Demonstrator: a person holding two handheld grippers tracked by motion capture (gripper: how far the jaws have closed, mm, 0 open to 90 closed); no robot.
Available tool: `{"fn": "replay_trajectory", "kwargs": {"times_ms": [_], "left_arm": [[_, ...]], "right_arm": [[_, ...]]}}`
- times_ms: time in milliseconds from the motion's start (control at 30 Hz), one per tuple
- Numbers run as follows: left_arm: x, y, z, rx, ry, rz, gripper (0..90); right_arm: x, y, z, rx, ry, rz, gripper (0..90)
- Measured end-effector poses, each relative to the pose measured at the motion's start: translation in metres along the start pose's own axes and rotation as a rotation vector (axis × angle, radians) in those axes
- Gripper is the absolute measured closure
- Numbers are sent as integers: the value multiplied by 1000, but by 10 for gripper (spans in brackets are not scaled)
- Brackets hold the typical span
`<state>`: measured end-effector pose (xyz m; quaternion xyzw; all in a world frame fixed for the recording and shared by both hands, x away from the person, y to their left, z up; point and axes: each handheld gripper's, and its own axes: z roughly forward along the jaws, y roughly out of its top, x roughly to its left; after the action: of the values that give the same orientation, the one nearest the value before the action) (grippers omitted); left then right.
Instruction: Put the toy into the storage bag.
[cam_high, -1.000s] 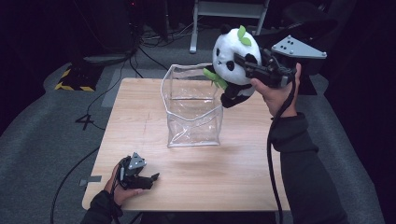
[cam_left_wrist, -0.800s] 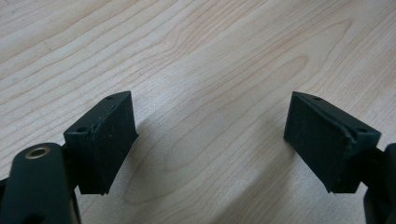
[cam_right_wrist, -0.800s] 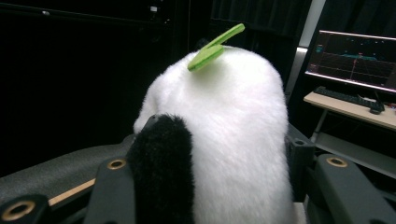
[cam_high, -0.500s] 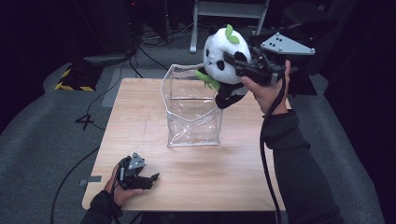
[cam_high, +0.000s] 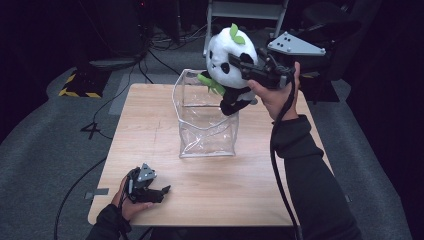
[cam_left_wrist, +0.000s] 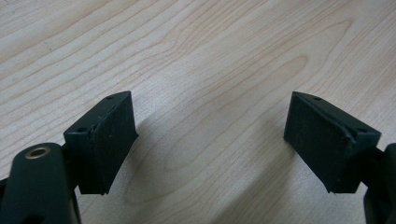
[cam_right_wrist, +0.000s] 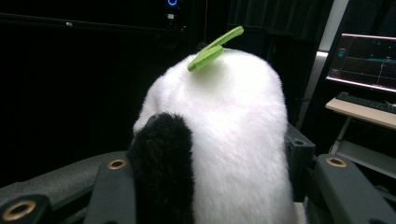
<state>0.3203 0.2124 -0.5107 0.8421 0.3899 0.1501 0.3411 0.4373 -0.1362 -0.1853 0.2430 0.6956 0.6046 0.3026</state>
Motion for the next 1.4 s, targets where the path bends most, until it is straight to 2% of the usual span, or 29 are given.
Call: {"fn": "replay_trajectory", "kwargs": {"times_ms": [667, 1000, 1167, 1400], "left_arm": [[0, 0, 0, 1, 0, 0, 171], [0, 0, -1, 2, -2, 2, 171], [0, 0, 0, 1, -3, 0, 171], [0, 0, -1, 3, -2, 5, 172]], "right_arm": [[8, -6, 41, 21, 14, 8, 469], [6, -24, 55, 57, 16, 27, 463], [2, -34, 60, 66, 14, 52, 457], [4, -49, 66, 96, 27, 48, 449]]}}
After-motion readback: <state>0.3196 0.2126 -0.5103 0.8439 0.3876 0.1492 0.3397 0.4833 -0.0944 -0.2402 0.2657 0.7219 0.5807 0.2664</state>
